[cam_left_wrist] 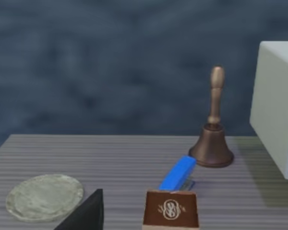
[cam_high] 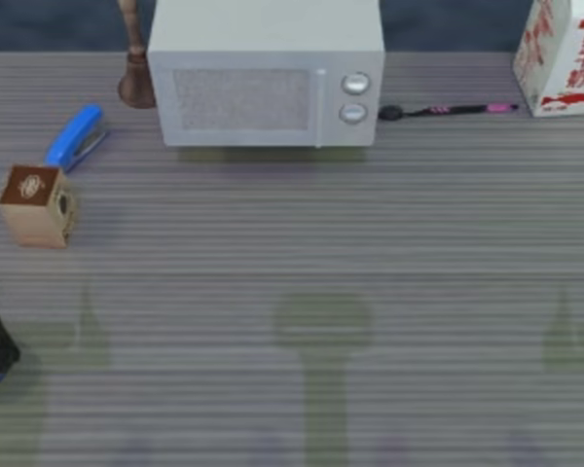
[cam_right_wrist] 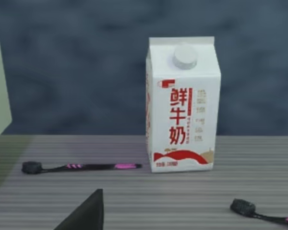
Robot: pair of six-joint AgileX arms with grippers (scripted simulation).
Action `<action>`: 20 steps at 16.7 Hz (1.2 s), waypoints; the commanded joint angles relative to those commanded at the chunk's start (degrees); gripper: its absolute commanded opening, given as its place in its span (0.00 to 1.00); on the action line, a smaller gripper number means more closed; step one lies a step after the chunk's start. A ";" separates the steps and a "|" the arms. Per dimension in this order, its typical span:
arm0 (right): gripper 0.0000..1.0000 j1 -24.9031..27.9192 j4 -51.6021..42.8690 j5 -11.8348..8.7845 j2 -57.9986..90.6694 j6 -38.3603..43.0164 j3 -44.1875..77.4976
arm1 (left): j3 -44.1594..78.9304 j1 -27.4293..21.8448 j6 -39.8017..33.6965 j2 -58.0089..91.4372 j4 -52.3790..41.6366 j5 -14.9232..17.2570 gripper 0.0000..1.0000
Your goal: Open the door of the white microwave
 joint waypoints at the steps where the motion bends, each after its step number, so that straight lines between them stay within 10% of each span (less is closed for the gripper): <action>1: 1.00 0.00 0.00 0.00 0.00 0.00 0.00 | 0.00 0.00 0.00 0.00 0.00 0.00 1.00; 10: 1.00 0.00 0.00 0.00 0.00 0.00 0.00 | 15.00 -5.23 -0.49 17.47 -15.08 -1.46 1.00; 20: 1.00 0.00 0.00 0.00 0.00 0.00 0.00 | 70.98 -19.48 -10.66 63.40 -41.99 -5.94 1.00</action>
